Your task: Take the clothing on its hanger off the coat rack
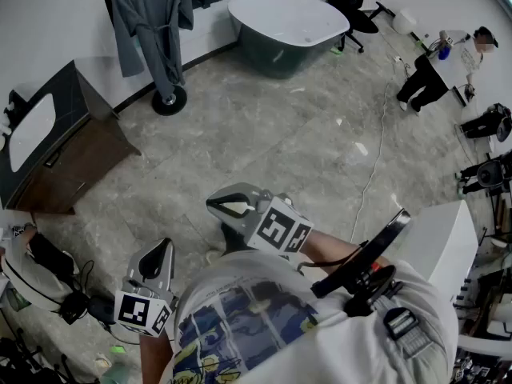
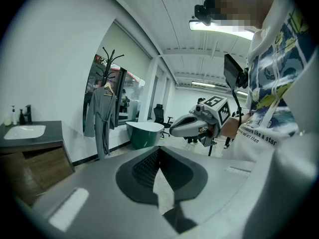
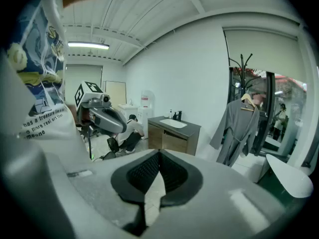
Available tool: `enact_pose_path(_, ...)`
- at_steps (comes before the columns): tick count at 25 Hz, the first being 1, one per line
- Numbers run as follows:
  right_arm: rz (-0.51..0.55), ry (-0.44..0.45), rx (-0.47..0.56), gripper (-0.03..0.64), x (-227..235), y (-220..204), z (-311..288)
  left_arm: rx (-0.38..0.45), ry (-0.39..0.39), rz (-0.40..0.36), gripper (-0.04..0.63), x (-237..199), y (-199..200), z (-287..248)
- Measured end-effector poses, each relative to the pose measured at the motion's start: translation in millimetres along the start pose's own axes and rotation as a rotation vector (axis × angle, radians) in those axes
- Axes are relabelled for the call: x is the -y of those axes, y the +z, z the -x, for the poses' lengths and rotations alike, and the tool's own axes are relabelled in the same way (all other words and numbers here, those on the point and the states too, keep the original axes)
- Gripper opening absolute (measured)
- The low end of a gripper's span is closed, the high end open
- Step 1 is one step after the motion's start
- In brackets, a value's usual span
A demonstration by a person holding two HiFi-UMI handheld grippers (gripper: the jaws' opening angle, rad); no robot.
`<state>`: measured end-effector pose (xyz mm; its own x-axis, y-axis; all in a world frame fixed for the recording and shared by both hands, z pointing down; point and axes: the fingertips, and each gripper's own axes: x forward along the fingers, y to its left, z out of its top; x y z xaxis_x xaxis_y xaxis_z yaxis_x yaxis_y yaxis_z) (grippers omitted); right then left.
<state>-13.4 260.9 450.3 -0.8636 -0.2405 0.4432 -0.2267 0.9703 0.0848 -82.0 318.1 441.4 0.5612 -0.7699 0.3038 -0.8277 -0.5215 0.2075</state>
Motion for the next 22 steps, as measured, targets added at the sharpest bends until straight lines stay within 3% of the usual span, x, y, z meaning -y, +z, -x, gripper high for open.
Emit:
enact_pose_path(13, -0.05, -0.016, 0.012, 0.005, 35, -11, -5, -0.013, -0.031, -0.022, 0.003, -16, 4, -34)
enact_pose_path(15, -0.06, -0.016, 0.016, 0.046, 53, -11, -13, -0.017, -0.034, -0.014, 0.003, -29, 5, -48)
enact_pose_path(22, -0.088, -0.023, 0.064, 0.053, 148, -1, -47, -0.022, -0.023, -0.035, 0.031, -90, 43, -114)
